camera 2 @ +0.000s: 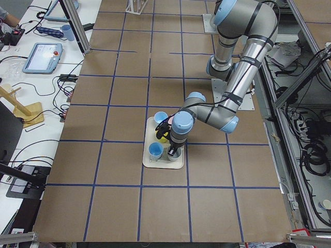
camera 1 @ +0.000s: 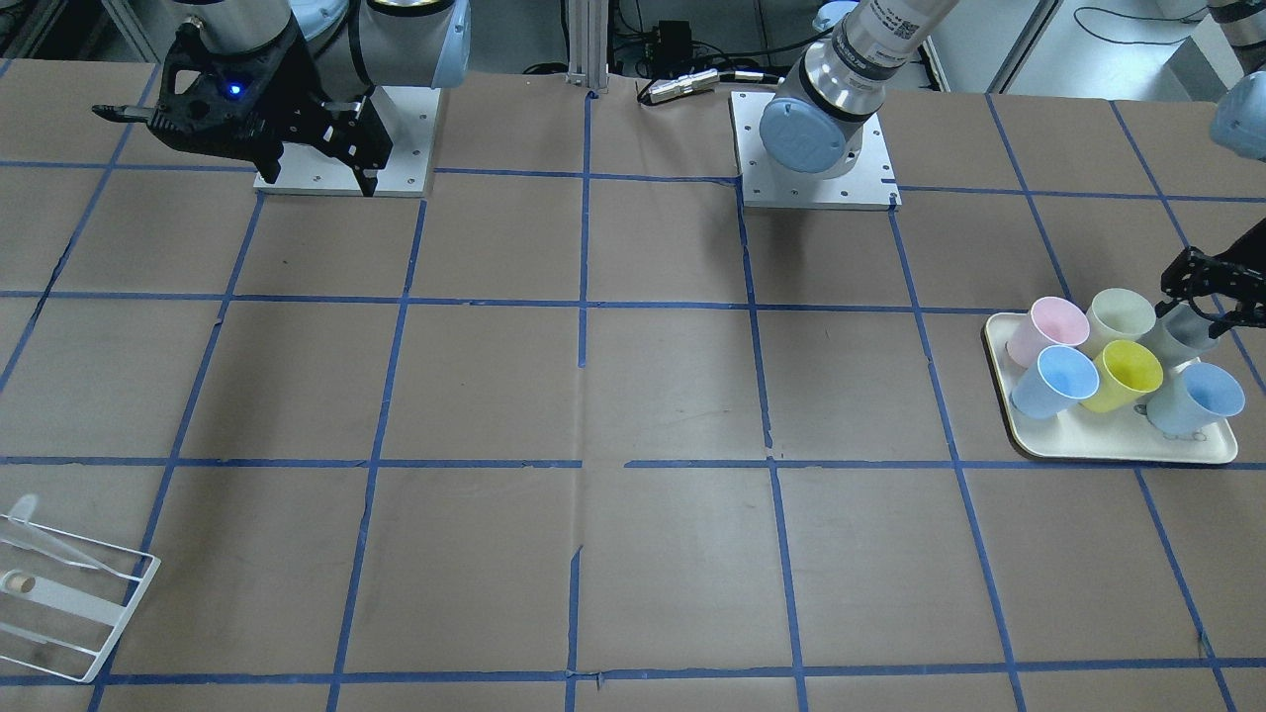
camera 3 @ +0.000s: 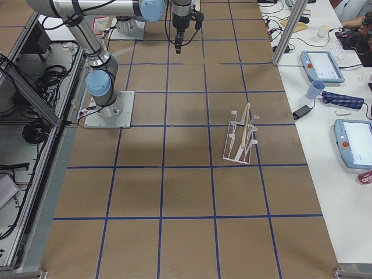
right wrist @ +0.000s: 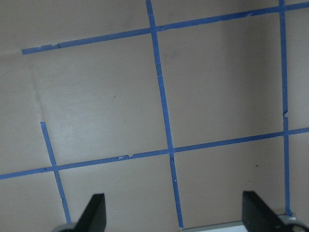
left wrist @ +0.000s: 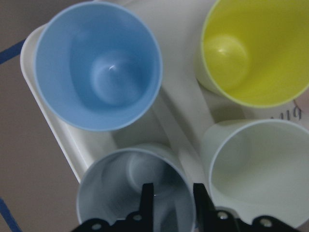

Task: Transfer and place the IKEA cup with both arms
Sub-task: 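Lower the cup into the tray's empty slot with the left gripper, then open the left gripper and lift it away from the tray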

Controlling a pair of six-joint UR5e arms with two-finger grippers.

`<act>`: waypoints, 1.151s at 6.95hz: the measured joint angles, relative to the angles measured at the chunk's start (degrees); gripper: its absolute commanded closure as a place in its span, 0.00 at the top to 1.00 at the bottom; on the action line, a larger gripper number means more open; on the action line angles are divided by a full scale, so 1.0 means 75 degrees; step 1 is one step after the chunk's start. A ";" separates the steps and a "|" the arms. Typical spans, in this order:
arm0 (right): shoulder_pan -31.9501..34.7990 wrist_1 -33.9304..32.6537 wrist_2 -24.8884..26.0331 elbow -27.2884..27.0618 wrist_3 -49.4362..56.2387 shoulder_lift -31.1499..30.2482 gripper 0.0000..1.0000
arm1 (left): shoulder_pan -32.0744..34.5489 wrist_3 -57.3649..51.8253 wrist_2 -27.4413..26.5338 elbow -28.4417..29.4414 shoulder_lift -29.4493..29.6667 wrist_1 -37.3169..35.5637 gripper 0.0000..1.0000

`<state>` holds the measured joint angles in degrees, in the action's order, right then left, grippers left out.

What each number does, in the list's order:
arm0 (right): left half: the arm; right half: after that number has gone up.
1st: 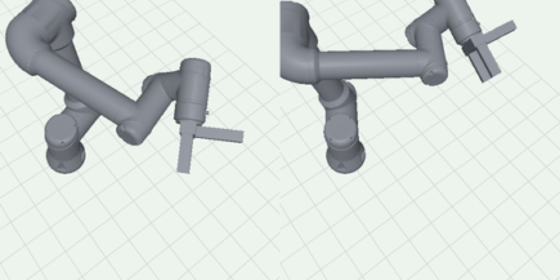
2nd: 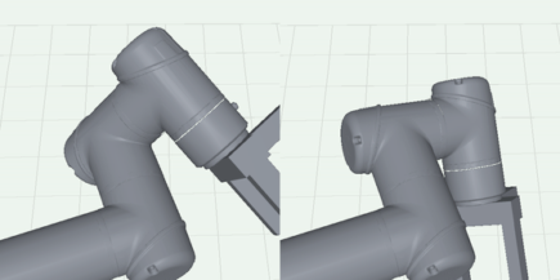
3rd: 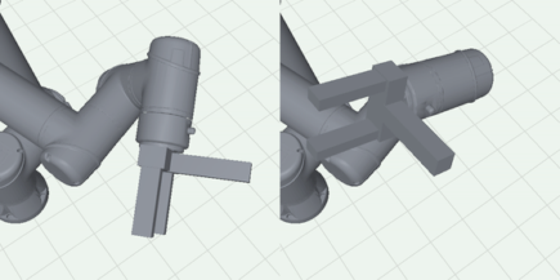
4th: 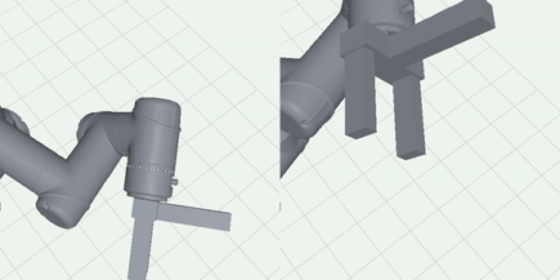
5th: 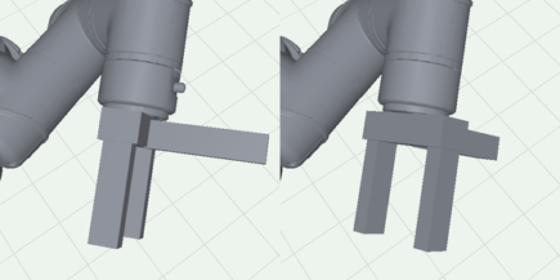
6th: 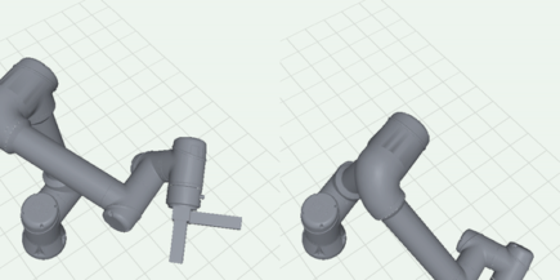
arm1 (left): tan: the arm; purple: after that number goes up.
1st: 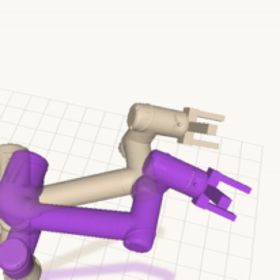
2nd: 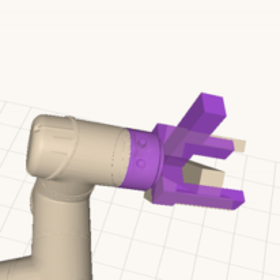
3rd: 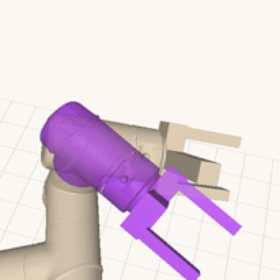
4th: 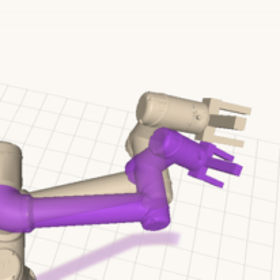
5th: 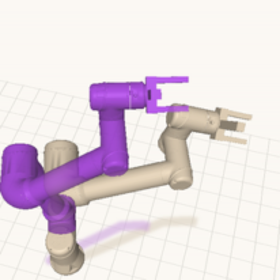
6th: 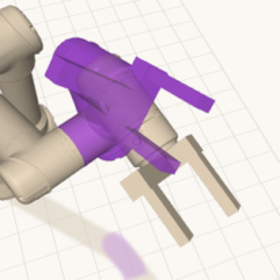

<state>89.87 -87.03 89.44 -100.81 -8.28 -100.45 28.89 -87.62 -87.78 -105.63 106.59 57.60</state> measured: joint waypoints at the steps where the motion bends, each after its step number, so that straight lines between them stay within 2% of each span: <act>1: -0.0007 -0.0005 -0.0014 0.0002 0.0004 -0.0005 1.00 | 0.0009 0.0006 -0.0012 0.0138 -0.0148 0.0204 0.81; 4: -0.0017 -0.0012 -0.0075 0.0011 0.0021 -0.0013 1.00 | 0.0377 0.0060 0.0020 0.1041 -0.0733 0.1715 0.81; 8: -0.0028 -0.0065 -0.0095 0.0012 0.0026 -0.0004 1.00 | 0.2164 0.1913 0.0213 0.1448 -0.1892 0.3704 0.81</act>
<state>89.66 -87.52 88.72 -100.72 -8.08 -100.48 45.12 -73.27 -86.18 -94.77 92.40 85.39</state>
